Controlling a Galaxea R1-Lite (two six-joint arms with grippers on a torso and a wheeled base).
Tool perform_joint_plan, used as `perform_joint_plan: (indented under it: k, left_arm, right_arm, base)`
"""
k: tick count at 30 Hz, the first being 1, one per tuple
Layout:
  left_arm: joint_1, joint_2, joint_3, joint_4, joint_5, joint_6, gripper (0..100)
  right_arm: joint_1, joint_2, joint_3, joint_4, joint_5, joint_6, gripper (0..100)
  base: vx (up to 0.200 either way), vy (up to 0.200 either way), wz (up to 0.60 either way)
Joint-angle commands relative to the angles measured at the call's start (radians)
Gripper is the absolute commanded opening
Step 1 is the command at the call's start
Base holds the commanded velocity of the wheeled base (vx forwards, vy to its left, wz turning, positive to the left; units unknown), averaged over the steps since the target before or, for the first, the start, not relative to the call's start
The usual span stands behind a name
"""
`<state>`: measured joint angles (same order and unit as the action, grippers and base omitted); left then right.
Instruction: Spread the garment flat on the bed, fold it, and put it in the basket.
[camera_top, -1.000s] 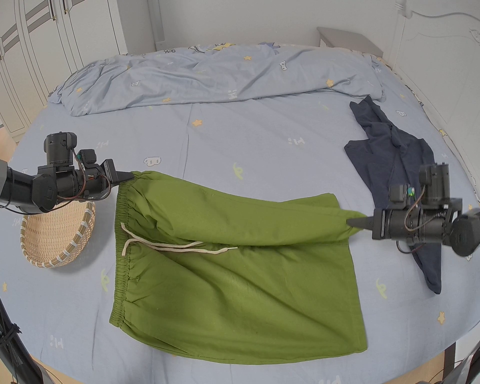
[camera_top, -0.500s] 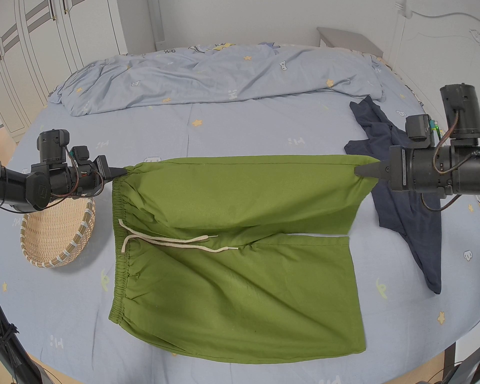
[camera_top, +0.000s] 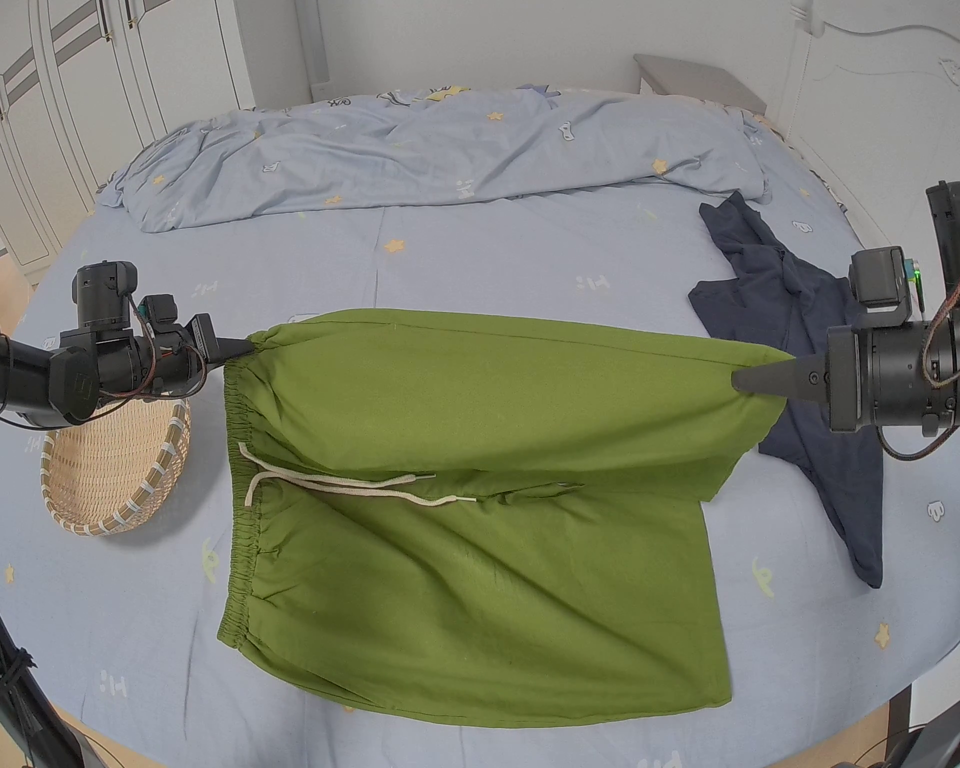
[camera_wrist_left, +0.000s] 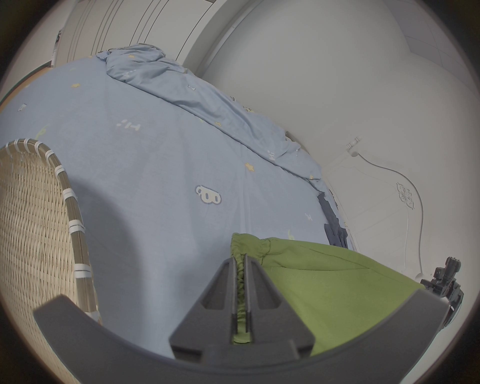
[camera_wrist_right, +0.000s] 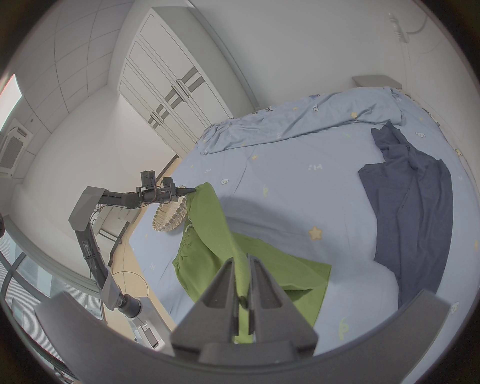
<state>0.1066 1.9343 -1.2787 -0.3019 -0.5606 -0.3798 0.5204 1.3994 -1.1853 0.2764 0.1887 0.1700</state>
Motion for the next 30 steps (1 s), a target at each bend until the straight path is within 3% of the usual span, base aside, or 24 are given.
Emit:
perform_joint_plan:
  k: [1,12,23,30]
  left_arm:
    - [-0.001,-0.005,0.004,0.000,0.001,-0.001,0]
    - [0.001,0.000,0.002,-0.026,0.005,0.002,0]
    - [0.001,0.011,0.018,-0.082,0.024,0.004,0]
    - [0.015,0.012,0.042,-0.171,0.031,0.002,0]
  right_arm:
    - [-0.037,0.047,0.006,-0.026,0.001,0.000,0]
    - [-0.160,0.240,-0.085,-0.140,0.011,0.000,0]
    - [-0.192,0.374,-0.195,-0.164,0.014,-0.001,0]
    - [-0.214,0.471,-0.275,-0.266,0.008,-0.010,0]
  base:
    - [0.000,0.000,0.00]
    - [0.000,0.000,0.00]
    - [0.000,0.000,0.00]
    - [0.000,0.000,0.00]
